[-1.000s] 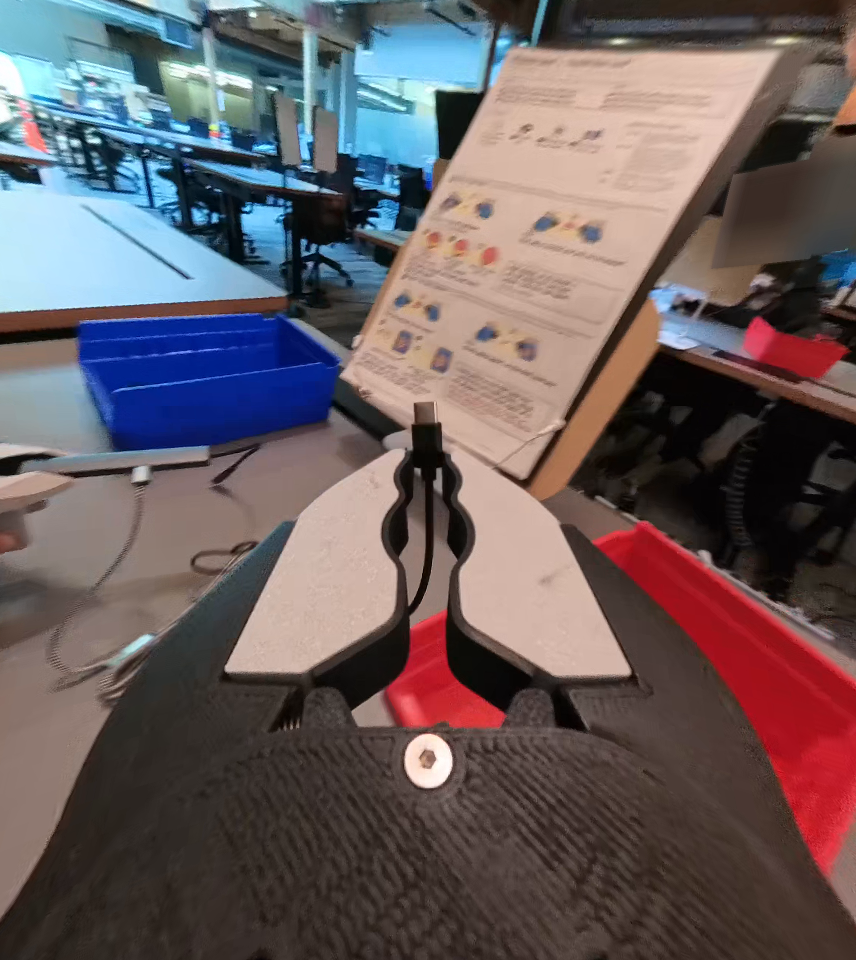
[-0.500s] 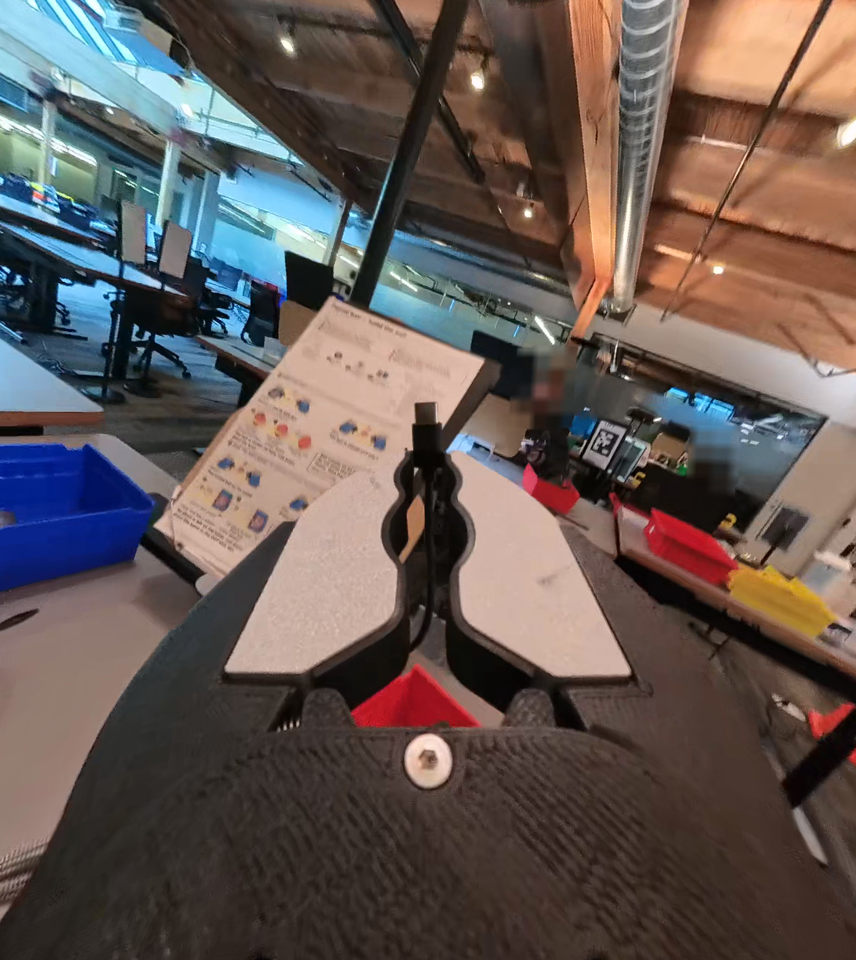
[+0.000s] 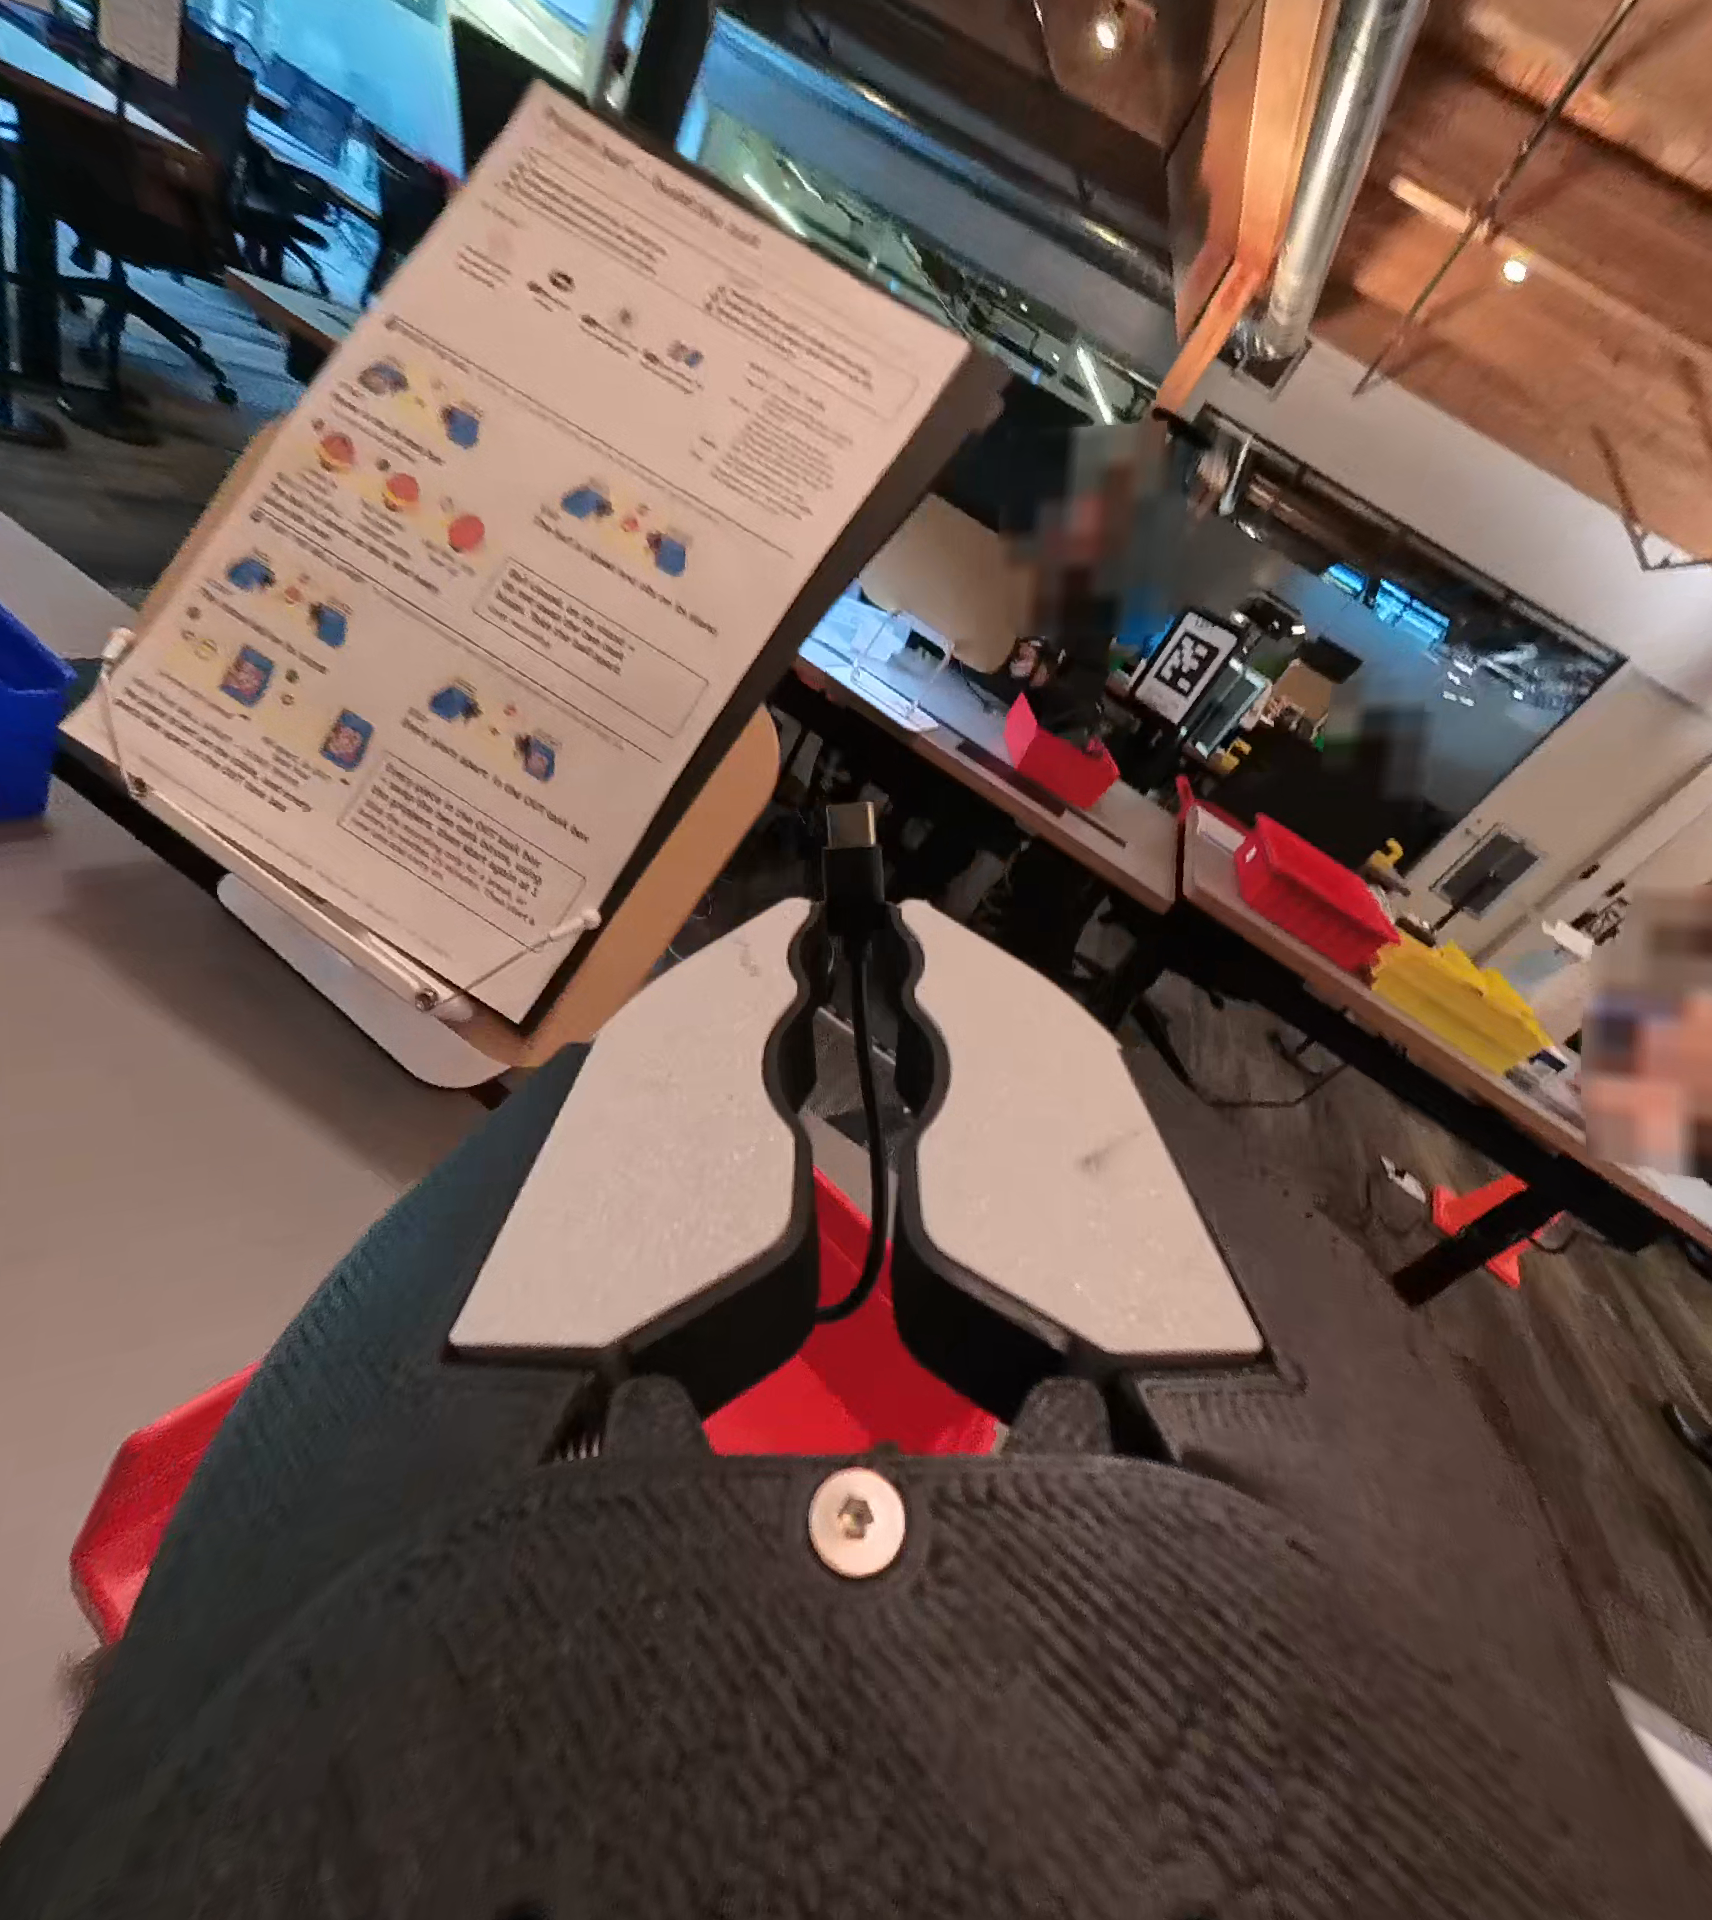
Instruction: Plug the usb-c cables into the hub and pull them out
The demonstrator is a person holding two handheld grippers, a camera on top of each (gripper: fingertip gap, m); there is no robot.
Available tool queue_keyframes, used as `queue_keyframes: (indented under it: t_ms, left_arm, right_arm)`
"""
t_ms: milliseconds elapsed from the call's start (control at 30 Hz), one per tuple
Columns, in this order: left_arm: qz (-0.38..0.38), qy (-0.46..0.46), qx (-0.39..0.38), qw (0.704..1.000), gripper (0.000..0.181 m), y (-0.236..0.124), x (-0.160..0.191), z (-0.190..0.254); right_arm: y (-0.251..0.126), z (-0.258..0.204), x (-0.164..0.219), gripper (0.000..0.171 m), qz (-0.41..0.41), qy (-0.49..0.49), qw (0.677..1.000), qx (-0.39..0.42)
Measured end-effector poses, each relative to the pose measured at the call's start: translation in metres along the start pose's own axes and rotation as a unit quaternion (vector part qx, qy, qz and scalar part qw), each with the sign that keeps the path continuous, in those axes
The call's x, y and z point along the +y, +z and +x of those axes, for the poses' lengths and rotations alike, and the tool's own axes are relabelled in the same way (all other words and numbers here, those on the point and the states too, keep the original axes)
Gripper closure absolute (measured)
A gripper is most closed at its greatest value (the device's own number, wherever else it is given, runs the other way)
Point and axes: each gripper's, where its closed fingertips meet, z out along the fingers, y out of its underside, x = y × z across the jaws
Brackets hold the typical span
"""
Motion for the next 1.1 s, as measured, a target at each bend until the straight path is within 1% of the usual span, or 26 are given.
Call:
queue_keyframes:
  t_ms: [67, 133, 200, 267, 333, 367, 433, 500, 533, 600, 667, 700, 733, 800, 867, 933, 967, 1033, 1100]
  left_arm:
    - [-0.002, 0.002, 0.002, 1.0, 0.158, 0.0, 0.0, 0.001]
    - [-0.004, 0.003, 0.003, 1.0, 0.158, 0.001, 0.001, 0.001]
    - [-0.005, 0.004, 0.004, 1.0, 0.158, 0.001, 0.001, 0.002]
    - [-0.005, 0.004, 0.006, 1.0, 0.158, 0.001, 0.001, 0.002]
    - [-0.004, 0.006, 0.007, 1.0, 0.158, 0.001, 0.001, 0.003]
    - [-0.004, 0.007, 0.007, 1.0, 0.158, 0.001, 0.001, 0.003]
    - [-0.004, 0.009, 0.008, 1.0, 0.158, 0.001, 0.001, 0.004]
    - [-0.005, 0.01, 0.008, 1.0, 0.158, 0.001, 0.001, 0.004]
    - [-0.005, 0.011, 0.01, 1.0, 0.158, 0.001, 0.002, 0.005]
    - [-0.005, 0.013, 0.016, 1.0, 0.158, 0.001, 0.001, 0.007]
    - [-0.002, 0.015, 0.031, 0.999, 0.158, 0.0, 0.001, 0.011]
    - [0.0, 0.016, 0.038, 0.999, 0.158, 0.0, 0.001, 0.013]
    - [0.002, 0.018, 0.045, 0.999, 0.158, 0.0, 0.0, 0.015]
    - [0.004, 0.02, 0.054, 0.998, 0.158, 0.0, 0.0, 0.017]
    - [0.003, 0.02, 0.053, 0.998, 0.158, 0.0, 0.0, 0.017]
    - [0.004, 0.021, 0.056, 0.998, 0.158, 0.0, 0.0, 0.018]
    - [0.006, 0.022, 0.059, 0.998, 0.158, 0.0, -0.001, 0.019]
    - [0.007, 0.024, 0.067, 0.997, 0.158, 0.0, 0.0, 0.021]
    - [0.004, 0.027, 0.064, 0.998, 0.158, 0.001, 0.0, 0.022]
  right_arm:
    - [0.003, 0.003, 0.009, 0.161, -0.011, 0.009, 1.0, 0.005]
    - [0.006, -0.009, 0.024, 0.161, -0.041, 0.03, 0.998, -0.033]
    - [0.007, -0.03, 0.051, 0.161, -0.094, 0.061, 0.991, -0.071]
    - [0.003, -0.065, 0.081, 0.16, -0.143, 0.092, 0.978, -0.124]
    - [-0.003, -0.097, 0.107, 0.158, -0.167, 0.103, 0.969, -0.151]
    - [-0.006, -0.109, 0.117, 0.141, -0.17, 0.108, 0.969, -0.145]
    - [-0.015, -0.127, 0.125, 0.093, -0.168, 0.12, 0.972, -0.111]
    - [-0.026, -0.16, 0.11, 0.081, -0.106, 0.138, 0.98, -0.101]
    - [-0.032, -0.184, 0.101, 0.07, -0.08, 0.148, 0.979, -0.114]
    - [-0.039, -0.239, 0.087, 0.072, -0.045, 0.163, 0.973, -0.154]
    - [-0.041, -0.295, 0.066, 0.084, 0.01, 0.187, 0.961, -0.205]
    - [-0.042, -0.321, 0.055, 0.09, 0.042, 0.203, 0.95, -0.236]
    - [-0.04, -0.343, 0.048, 0.093, 0.062, 0.213, 0.94, -0.258]
    - [-0.029, -0.371, 0.047, 0.103, 0.074, 0.208, 0.938, -0.269]
    - [-0.023, -0.389, 0.045, 0.117, 0.098, 0.193, 0.936, -0.279]
    - [-0.016, -0.393, 0.051, 0.13, 0.1, 0.184, 0.944, -0.254]
    - [-0.016, -0.398, 0.052, 0.134, 0.101, 0.182, 0.942, -0.264]
    - [-0.017, -0.404, 0.054, 0.135, 0.103, 0.176, 0.939, -0.276]
    - [-0.018, -0.401, 0.056, 0.134, 0.107, 0.172, 0.944, -0.262]
